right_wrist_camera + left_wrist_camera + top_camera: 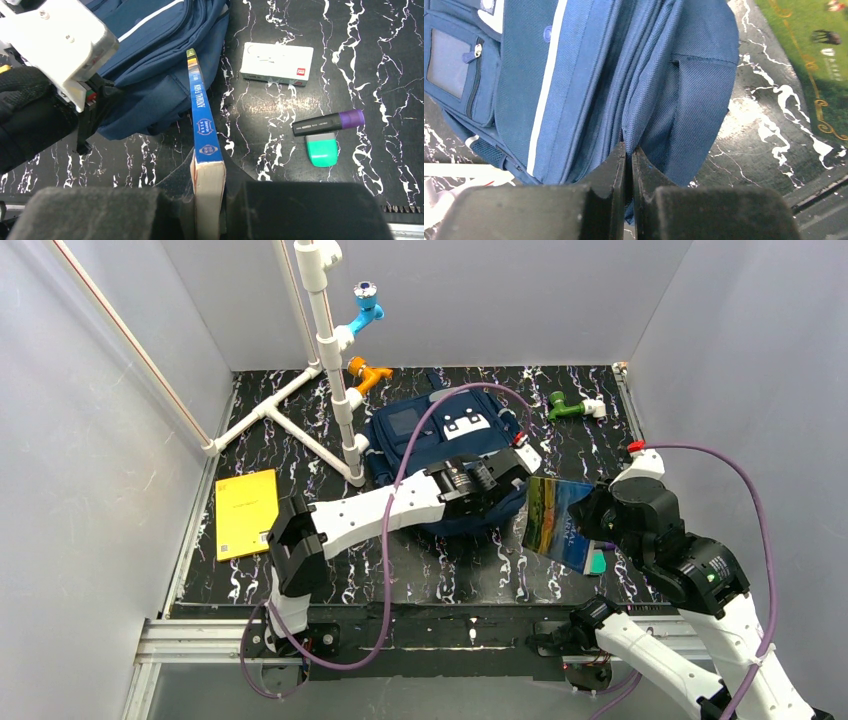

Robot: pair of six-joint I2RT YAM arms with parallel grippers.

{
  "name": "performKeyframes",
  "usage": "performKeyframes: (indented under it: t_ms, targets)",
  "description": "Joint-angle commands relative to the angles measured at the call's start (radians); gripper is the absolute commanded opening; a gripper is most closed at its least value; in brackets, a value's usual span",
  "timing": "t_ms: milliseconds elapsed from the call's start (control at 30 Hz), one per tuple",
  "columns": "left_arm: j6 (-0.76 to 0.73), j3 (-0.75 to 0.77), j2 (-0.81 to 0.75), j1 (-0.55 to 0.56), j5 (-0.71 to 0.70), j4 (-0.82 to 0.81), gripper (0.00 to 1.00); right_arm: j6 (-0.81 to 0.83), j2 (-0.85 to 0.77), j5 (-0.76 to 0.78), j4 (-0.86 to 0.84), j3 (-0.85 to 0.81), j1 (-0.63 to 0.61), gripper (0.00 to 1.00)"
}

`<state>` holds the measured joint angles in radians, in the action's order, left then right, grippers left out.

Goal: Pack the student bag
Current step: Place the book in the student bag.

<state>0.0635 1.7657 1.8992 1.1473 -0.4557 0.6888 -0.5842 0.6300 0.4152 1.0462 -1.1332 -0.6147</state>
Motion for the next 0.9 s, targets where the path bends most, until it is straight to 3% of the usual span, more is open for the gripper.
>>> performKeyframes:
  t_ms: [0,333,500,700,867]
  targets:
    - [0.018,0.045,-0.128,-0.012,0.033,-0.032,0.0,-0.012,-0.015,-0.028,-0.076,-0.035,0.004,0.01]
    - [0.183,0.053,-0.156,-0.083,0.158,-0.034,0.0,-0.099,-0.045,-0.18,-0.095,0.027,0.004,0.01]
    - [0.235,0.007,-0.209,-0.139,0.303,-0.097,0.0,-0.153,-0.062,-0.216,-0.087,0.049,0.004,0.01]
    - [0.175,-0.07,-0.309,-0.139,0.324,-0.244,0.0,-0.352,-0.103,-0.314,-0.181,0.171,0.004,0.01]
    - [0.125,-0.036,-0.334,-0.139,0.342,-0.225,0.0,-0.545,-0.116,-0.353,-0.373,0.287,0.004,0.01]
